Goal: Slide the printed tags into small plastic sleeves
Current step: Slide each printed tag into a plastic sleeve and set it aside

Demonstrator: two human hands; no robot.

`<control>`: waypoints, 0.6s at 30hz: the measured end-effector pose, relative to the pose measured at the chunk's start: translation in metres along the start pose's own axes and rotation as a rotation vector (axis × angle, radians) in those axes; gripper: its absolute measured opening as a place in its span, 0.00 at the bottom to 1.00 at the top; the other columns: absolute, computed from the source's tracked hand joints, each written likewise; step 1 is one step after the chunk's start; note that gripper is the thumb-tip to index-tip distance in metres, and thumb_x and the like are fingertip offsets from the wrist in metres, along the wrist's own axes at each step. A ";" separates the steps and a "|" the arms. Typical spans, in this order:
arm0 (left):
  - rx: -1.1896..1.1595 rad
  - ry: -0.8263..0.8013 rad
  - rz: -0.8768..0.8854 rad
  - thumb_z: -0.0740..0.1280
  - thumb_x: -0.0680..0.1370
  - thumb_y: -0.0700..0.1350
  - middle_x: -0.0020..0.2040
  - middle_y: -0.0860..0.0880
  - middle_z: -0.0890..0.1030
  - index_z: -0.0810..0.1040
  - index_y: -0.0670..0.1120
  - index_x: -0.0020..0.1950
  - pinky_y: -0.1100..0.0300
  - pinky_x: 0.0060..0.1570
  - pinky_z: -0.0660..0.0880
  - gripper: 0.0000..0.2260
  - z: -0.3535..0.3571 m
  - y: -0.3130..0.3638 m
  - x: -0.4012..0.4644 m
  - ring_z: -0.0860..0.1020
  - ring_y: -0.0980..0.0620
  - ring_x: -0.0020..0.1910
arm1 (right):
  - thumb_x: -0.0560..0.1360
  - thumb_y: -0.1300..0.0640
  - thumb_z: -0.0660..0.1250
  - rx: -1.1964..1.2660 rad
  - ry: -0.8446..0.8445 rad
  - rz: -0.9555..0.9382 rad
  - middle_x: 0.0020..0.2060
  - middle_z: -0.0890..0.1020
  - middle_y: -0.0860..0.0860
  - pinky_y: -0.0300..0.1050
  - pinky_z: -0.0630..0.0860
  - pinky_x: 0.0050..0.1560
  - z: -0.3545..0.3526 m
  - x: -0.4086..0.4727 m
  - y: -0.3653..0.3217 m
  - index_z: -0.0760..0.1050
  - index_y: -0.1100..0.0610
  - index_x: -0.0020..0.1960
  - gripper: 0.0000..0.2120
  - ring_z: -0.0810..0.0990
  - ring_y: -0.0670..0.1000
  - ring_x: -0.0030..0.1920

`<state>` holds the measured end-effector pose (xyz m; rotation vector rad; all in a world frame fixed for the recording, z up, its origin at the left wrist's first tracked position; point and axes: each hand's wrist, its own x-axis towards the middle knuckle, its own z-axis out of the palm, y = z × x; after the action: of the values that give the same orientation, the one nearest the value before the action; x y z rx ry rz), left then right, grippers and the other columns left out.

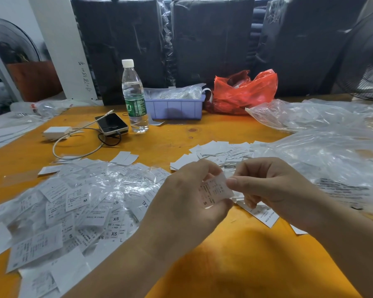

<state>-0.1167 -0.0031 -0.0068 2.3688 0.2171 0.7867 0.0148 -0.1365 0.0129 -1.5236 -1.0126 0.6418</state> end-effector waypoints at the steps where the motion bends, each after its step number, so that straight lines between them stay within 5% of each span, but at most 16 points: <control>1: -0.007 0.001 -0.006 0.74 0.71 0.52 0.46 0.60 0.78 0.75 0.59 0.54 0.66 0.46 0.72 0.14 0.000 0.000 0.000 0.75 0.60 0.48 | 0.65 0.53 0.73 0.007 -0.003 0.002 0.25 0.72 0.49 0.39 0.71 0.29 0.000 0.000 0.000 0.78 0.62 0.34 0.12 0.69 0.46 0.27; 7: -0.237 -0.085 -0.125 0.72 0.68 0.57 0.40 0.56 0.80 0.78 0.57 0.47 0.64 0.36 0.76 0.11 -0.002 0.001 0.002 0.79 0.59 0.40 | 0.66 0.55 0.72 0.015 -0.015 0.013 0.26 0.73 0.50 0.37 0.72 0.30 -0.002 0.001 0.001 0.77 0.66 0.37 0.13 0.70 0.45 0.27; 11: -0.382 -0.118 -0.221 0.69 0.72 0.55 0.40 0.44 0.80 0.80 0.49 0.42 0.49 0.40 0.75 0.09 -0.001 -0.004 0.007 0.78 0.44 0.41 | 0.67 0.53 0.71 -0.035 -0.024 0.038 0.27 0.76 0.51 0.38 0.73 0.31 -0.007 0.001 -0.001 0.80 0.67 0.42 0.15 0.73 0.46 0.29; 15: -0.310 -0.108 -0.241 0.72 0.75 0.47 0.32 0.55 0.79 0.79 0.52 0.42 0.64 0.32 0.72 0.03 0.001 -0.012 0.006 0.75 0.56 0.31 | 0.72 0.53 0.72 -0.508 0.232 -0.050 0.30 0.81 0.53 0.40 0.73 0.31 -0.022 0.001 -0.002 0.82 0.53 0.40 0.05 0.76 0.48 0.29; 18: -0.201 -0.115 -0.202 0.71 0.75 0.50 0.30 0.58 0.76 0.77 0.55 0.42 0.70 0.28 0.67 0.04 0.004 -0.014 0.004 0.71 0.61 0.28 | 0.74 0.56 0.70 -0.681 0.369 -0.069 0.30 0.81 0.49 0.38 0.73 0.29 -0.033 0.002 0.001 0.81 0.51 0.39 0.05 0.77 0.48 0.30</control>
<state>-0.1106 0.0069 -0.0159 2.1544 0.3090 0.5480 0.0442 -0.1509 0.0188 -2.0846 -1.0378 -0.0659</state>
